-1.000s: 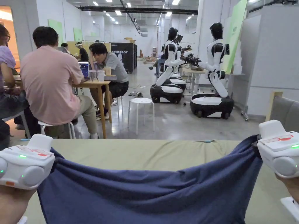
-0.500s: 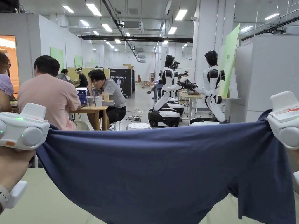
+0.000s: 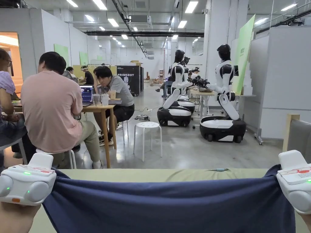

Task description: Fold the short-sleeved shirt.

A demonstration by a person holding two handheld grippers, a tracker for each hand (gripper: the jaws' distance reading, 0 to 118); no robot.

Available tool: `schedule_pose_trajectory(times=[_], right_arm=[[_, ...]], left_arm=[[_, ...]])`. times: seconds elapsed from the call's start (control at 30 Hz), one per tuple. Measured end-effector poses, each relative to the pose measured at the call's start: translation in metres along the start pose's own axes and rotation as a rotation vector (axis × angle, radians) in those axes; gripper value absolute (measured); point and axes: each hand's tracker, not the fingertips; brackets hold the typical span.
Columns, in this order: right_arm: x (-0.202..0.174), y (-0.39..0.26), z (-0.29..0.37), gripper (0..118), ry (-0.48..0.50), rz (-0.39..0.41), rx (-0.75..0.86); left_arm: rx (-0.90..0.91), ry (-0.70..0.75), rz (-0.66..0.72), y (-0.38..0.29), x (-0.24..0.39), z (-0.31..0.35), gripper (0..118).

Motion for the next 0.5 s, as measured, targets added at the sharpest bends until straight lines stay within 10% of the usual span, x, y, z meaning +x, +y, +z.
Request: schedule_pose_trajectory(times=[0.5], right_arm=[[-0.011,-0.214,0.110,2,0.265,0.008,-0.410]], left_arm=[[-0.371,-0.238,0.218,-0.235,-0.031,0.122,1]])
